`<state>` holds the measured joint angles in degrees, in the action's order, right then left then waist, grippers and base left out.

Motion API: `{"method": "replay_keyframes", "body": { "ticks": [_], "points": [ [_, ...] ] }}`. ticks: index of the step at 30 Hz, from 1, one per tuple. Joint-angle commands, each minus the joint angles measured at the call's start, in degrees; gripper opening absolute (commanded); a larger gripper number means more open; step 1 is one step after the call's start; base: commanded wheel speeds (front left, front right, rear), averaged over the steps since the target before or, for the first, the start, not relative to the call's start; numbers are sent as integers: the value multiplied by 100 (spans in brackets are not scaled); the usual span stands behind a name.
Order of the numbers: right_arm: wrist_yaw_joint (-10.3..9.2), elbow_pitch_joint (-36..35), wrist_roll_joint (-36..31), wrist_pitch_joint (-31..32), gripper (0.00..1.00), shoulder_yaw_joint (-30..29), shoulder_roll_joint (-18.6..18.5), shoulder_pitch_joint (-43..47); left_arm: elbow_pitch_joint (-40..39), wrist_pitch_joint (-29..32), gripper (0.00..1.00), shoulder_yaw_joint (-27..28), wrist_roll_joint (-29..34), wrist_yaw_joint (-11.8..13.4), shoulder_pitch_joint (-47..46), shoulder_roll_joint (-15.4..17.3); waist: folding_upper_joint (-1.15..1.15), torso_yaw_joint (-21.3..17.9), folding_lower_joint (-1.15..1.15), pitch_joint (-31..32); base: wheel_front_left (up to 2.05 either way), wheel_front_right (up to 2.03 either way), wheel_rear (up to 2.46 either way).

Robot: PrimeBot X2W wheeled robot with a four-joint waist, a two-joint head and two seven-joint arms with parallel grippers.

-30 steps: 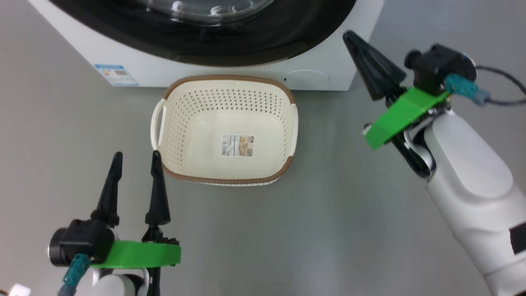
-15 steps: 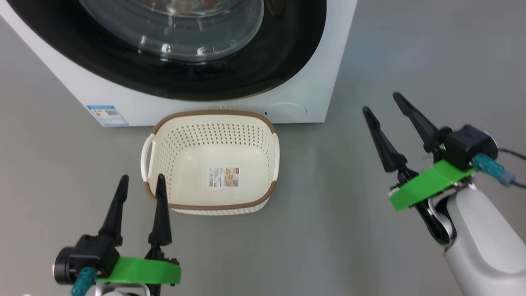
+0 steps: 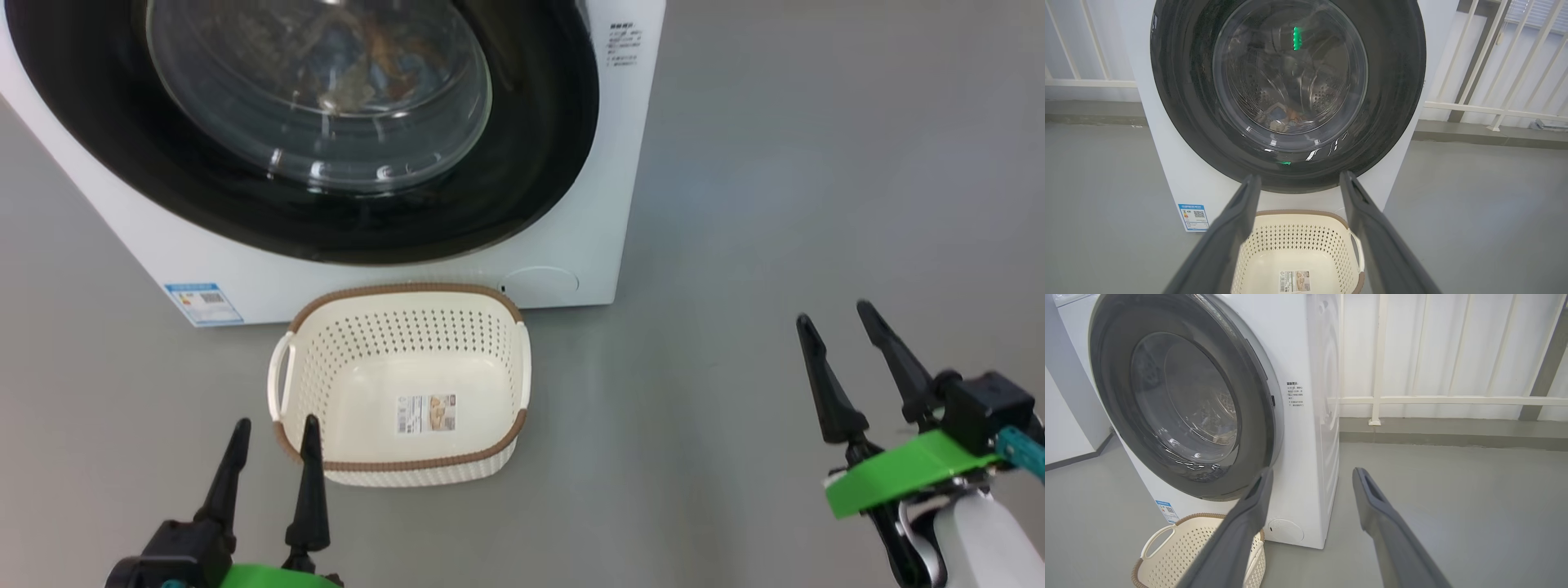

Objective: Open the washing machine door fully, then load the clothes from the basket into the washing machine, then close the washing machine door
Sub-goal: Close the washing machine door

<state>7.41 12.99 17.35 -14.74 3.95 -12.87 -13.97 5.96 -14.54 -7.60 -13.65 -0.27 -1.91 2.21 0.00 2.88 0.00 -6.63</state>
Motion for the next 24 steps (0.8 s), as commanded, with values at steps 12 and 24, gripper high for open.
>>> {"method": "replay_keyframes", "body": {
  "ticks": [12, 24],
  "points": [
    [8, -711, -421, 45, 100, -544, 402, 1086, 112, -46, 100, 213, -48, -115, 203, 116, 0, -168, 0, 520, 0, 0, 0],
    [8, -1360, -616, 377, 100, -811, 715, 1644, 187, -46, 100, 209, -129, -108, 320, 148, 0, -174, 0, 728, 0, 0, 0]
  ]
}}
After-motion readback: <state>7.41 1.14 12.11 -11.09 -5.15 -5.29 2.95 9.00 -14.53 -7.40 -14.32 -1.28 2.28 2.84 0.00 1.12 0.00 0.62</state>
